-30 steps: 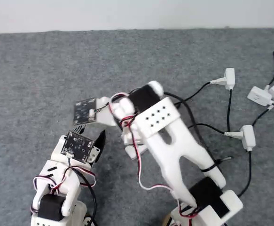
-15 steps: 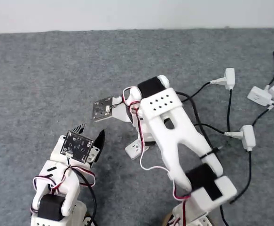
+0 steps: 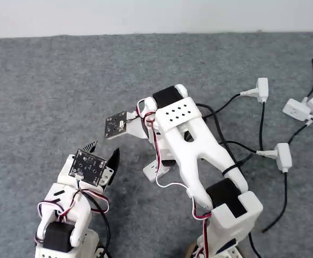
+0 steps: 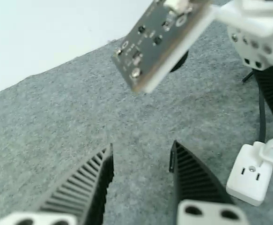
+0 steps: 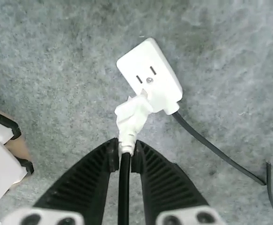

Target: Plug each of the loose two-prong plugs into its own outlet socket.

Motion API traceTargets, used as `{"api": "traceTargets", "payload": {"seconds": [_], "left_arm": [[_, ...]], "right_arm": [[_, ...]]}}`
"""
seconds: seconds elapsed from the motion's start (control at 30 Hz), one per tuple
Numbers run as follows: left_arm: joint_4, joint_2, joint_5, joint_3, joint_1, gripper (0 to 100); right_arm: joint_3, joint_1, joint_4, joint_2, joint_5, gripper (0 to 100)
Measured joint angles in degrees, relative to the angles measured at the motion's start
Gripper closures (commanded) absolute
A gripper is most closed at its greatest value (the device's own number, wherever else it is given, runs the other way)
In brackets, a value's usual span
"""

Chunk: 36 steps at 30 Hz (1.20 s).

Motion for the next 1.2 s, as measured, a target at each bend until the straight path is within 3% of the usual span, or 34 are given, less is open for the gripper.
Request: {"api": "traceTargets", "payload": {"seconds": [1.2], "left_arm": [[0.0,0.0,0.0,0.0,0.0,80]], "right_arm": [[-4.9,-1.8,-0.8,5.2,0.2,99.1]]}}
